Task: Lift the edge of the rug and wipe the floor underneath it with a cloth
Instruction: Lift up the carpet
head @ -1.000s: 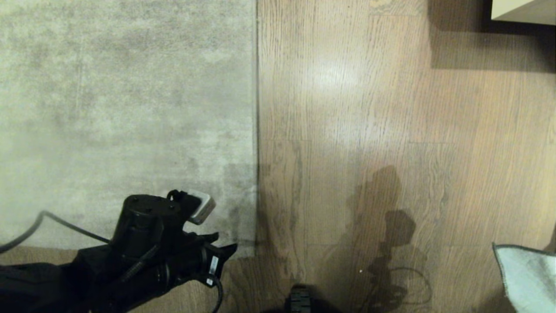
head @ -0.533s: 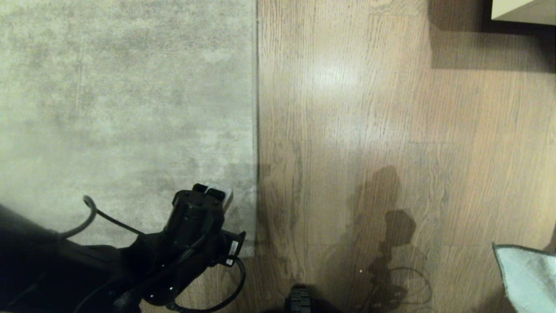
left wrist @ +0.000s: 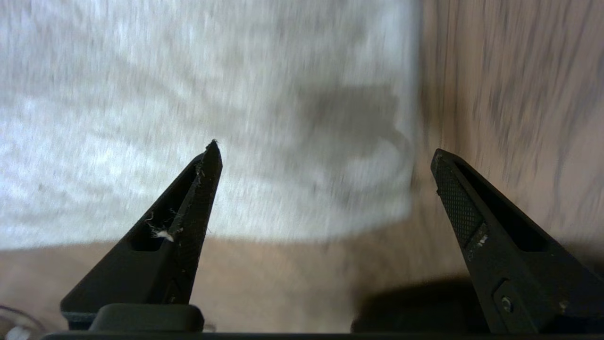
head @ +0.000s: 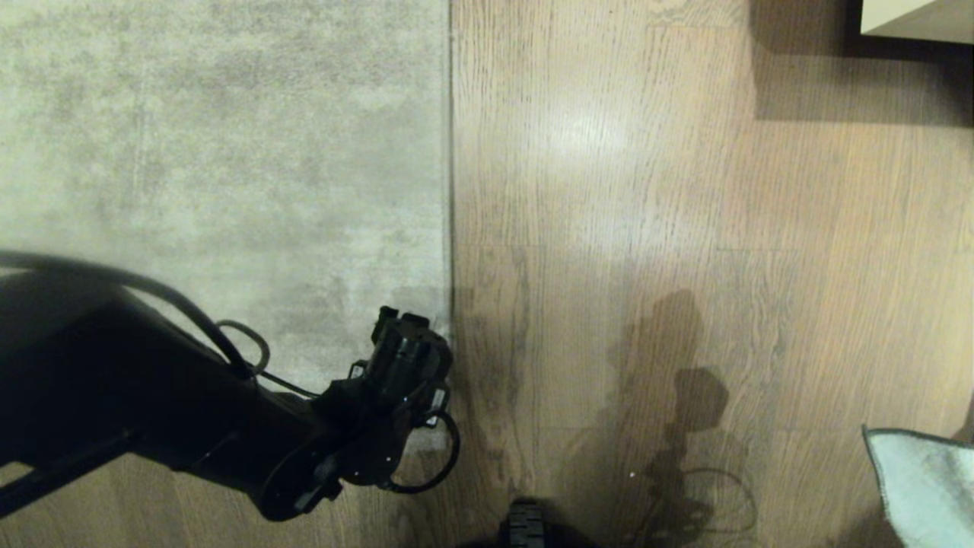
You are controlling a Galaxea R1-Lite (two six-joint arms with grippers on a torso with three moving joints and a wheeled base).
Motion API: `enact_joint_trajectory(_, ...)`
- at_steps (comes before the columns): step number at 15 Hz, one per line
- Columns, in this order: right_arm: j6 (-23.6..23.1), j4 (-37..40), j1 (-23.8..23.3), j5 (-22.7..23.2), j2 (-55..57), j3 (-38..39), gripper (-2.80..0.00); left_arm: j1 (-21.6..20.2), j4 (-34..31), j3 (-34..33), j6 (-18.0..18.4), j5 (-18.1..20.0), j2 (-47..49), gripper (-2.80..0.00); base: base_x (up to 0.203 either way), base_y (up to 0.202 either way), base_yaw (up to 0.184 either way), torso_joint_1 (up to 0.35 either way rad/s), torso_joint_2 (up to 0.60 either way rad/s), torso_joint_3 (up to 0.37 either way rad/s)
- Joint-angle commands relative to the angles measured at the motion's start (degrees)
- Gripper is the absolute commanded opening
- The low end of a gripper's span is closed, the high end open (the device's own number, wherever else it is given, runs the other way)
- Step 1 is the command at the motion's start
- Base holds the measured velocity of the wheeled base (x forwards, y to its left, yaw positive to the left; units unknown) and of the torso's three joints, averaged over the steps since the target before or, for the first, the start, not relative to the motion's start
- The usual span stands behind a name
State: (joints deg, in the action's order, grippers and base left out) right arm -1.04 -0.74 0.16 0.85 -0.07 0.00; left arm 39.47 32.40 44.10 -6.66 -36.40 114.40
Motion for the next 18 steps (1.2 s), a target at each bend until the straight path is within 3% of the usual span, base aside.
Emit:
enact_joint_trajectory(1,-0.02,-0.05,0.02,0.03,0.07,0.0,-2.8,-0.09,0.2,4.36,-0.24,-0.41,4.04,0.0,0.0,0.0,0.0,0.0,0.0,0.0)
enact_joint_trajectory(4,-0.03,-0.05,0.02,0.03,0.07,0.0,-2.8,-0.74,0.13,8.02,0.11,-0.9,7.2,0.0,0.0,0.0,0.0,0.0,0.0,0.0)
enact_joint_trajectory(11,-0.02,-0.05,0.02,0.03,0.07,0.0,-2.8,-3.8,0.2,13.62,4.54,-6.12,11.04,0.0,0.0,0.0,0.0,0.0,0.0,0.0)
enact_joint_trajectory(18,-0.03,-0.05,0.02,0.03,0.07,0.0,-2.8,-3.19,0.04,18.54,4.96,-6.32,12.6,0.0,0.0,0.0,0.0,0.0,0.0,0.0)
